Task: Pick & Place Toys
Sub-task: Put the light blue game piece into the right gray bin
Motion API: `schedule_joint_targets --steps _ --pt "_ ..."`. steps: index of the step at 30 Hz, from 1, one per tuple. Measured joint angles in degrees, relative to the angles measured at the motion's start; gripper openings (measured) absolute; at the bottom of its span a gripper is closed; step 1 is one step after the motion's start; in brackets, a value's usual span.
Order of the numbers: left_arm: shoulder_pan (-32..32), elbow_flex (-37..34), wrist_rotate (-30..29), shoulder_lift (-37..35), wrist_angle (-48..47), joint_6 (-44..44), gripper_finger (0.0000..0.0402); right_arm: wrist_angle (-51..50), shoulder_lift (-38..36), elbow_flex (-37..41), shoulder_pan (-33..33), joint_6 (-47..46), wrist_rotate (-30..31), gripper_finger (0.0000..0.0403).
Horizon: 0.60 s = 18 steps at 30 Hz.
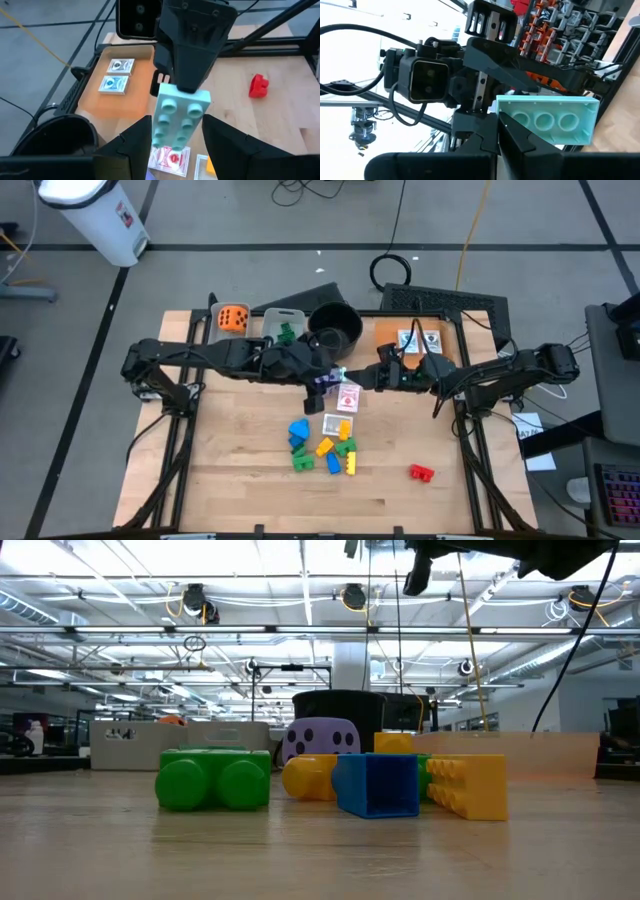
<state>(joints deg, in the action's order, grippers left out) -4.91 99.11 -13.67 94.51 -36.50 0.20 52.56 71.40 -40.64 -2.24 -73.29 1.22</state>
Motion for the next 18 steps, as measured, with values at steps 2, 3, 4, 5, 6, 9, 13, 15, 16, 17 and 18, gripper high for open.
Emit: schedule_joint_targets --steps 2,3,4,5,6,9,13,15,16,17,18 --pt "0.0 0.0 -0.6 0.6 0.9 0.9 0.0182 0.0 0.0 0.0 0.0 0.0 0.0 0.0000" --pt "0.0 0.0 -1.1 0.8 1.1 1.2 0.0182 0.0 0.0 0.0 -0.1 0.0 0.1 0.0000" --pt "0.0 0.0 -1.5 0.9 1.0 1.4 0.0182 0.0 0.0 0.0 -0.1 0.0 0.0 0.0000" --pt "0.0 0.0 -1.5 1.2 1.2 1.5 0.0182 0.1 0.0 0.0 -0.1 0.0 0.1 0.0000" --pt "0.0 0.0 -1.6 1.6 1.8 1.5 0.0182 0.4 0.0 0.0 -0.1 0.0 0.1 0.0000" --pt "0.0 0.0 -1.8 2.1 2.6 2.0 0.0182 1.6 0.0 0.0 -0.1 0.0 -0.1 0.0000" --pt "0.1 0.0 -2.1 3.0 4.4 2.6 0.0182 2.1 0.0 0.0 -0.1 0.0 -0.2 0.0000" --pt "0.2 0.0 -1.6 3.0 4.6 2.7 0.0182 2.2 0.0 0.0 -0.1 0.0 -0.9 0.0000" --pt "0.2 0.0 -1.6 2.9 4.9 2.9 0.0182 2.5 0.0 0.0 -0.1 0.0 -1.3 0.0000" --pt "0.2 0.0 -1.5 2.9 5.0 3.1 0.0182 2.5 -0.1 0.0 -0.1 0.0 -1.3 0.0000" --pt "0.2 0.0 -1.4 2.9 4.9 3.1 0.0182 2.5 -0.1 0.0 -0.1 0.0 -1.3 0.0000"
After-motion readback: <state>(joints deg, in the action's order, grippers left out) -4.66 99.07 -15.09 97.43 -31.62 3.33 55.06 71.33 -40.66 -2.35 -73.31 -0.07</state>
